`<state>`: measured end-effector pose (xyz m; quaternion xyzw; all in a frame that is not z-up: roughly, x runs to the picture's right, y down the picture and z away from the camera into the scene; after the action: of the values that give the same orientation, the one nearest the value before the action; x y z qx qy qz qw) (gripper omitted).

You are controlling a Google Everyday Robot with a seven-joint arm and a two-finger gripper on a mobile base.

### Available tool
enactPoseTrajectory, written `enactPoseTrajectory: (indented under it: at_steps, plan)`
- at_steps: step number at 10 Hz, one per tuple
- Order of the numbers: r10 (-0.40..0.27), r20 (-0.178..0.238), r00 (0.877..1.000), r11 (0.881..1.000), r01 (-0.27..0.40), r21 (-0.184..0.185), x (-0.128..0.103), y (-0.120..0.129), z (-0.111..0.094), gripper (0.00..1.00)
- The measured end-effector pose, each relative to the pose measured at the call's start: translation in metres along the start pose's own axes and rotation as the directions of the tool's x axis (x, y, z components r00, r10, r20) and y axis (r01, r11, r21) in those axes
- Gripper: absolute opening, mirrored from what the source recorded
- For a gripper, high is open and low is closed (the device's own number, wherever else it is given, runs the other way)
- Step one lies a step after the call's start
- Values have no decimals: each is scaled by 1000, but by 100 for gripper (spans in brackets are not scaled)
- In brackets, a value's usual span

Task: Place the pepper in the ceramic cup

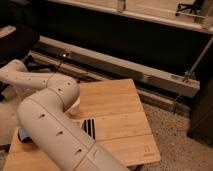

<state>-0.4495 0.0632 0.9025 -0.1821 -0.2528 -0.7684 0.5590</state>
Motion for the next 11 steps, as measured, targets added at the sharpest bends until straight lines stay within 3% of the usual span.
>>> enactPoseTrajectory:
  at_steps: [3, 6, 9, 11]
  plan:
    - [41, 13, 999, 999, -40, -29, 3, 12, 4, 80]
    - [35, 18, 999, 999, -34, -35, 2, 5, 1, 80]
    - [-60, 8, 998, 998, 60, 24, -11, -37, -17, 80]
    - [-104, 4, 995, 993, 104, 53, -23, -52, -24, 80]
